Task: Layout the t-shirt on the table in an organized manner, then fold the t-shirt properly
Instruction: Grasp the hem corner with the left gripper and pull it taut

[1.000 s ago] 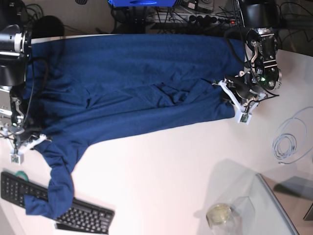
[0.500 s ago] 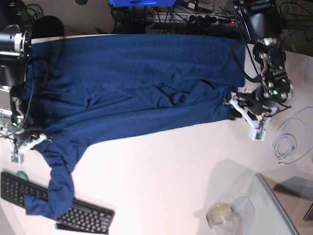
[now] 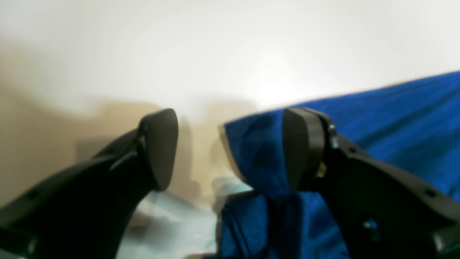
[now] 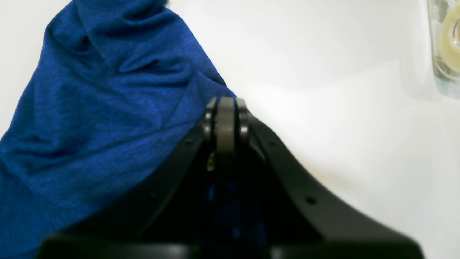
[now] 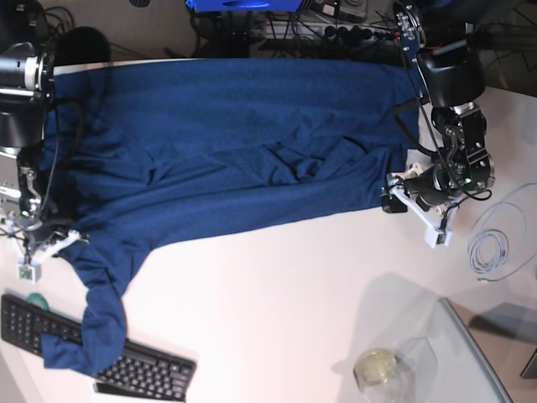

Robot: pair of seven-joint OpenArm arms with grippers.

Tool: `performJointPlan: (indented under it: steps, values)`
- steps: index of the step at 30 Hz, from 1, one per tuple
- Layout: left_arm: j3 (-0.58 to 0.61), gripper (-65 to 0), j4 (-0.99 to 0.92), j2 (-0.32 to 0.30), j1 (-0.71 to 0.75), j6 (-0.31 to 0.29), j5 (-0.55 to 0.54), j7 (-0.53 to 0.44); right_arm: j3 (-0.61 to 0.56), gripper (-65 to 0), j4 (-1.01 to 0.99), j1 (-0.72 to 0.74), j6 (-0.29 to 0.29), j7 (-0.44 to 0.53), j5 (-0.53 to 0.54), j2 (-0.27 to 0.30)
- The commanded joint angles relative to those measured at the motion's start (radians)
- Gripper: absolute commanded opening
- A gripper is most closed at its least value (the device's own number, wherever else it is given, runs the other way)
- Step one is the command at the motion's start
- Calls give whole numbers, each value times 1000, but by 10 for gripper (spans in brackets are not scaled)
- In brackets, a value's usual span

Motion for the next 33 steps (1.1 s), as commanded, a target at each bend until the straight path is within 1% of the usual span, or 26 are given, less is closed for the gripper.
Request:
performJointPlan:
  steps: [1, 3, 6, 9, 10, 11, 14, 15, 30, 33]
  values:
    - [0, -216, -9, -11, -24, -3, -11, -17, 2, -645, 17, 29, 2, 26, 3, 16]
    - [0, -216, -51, -11, -29, -5, -11, -23, 2, -645, 17, 29, 2, 27, 3, 16]
    - [0, -216, -83, -10, -29, -5, -11, -83, 2, -645, 17, 29, 2, 27, 3, 16]
    - [0, -227, -135, -8, -30, -5, -11, -114, 2, -645, 17, 29, 2, 27, 3, 16]
    - [0, -258, -148, -8, -30, -5, -11, -118, 2, -645, 17, 29, 2, 27, 3, 16]
    - [0, -326, -155, -4, -30, -5, -11, -120, 2, -645, 17, 29, 2, 27, 3, 16]
    - [0, -601, -152, 10, -30, -3, -7, -135, 2, -645, 17, 29, 2, 27, 3, 16]
    - [0, -650, -152, 12, -32, -3, -7, -137, 2, -645, 17, 29, 2, 27, 3, 16]
    - [0, -650, -148, 10, -185, -3, -4, -131, 0, -645, 17, 53, 2, 27, 3, 23]
    - [0, -650, -148, 10, -215, -3, -10, -101, 0, -645, 17, 70, 3, 27, 3, 23]
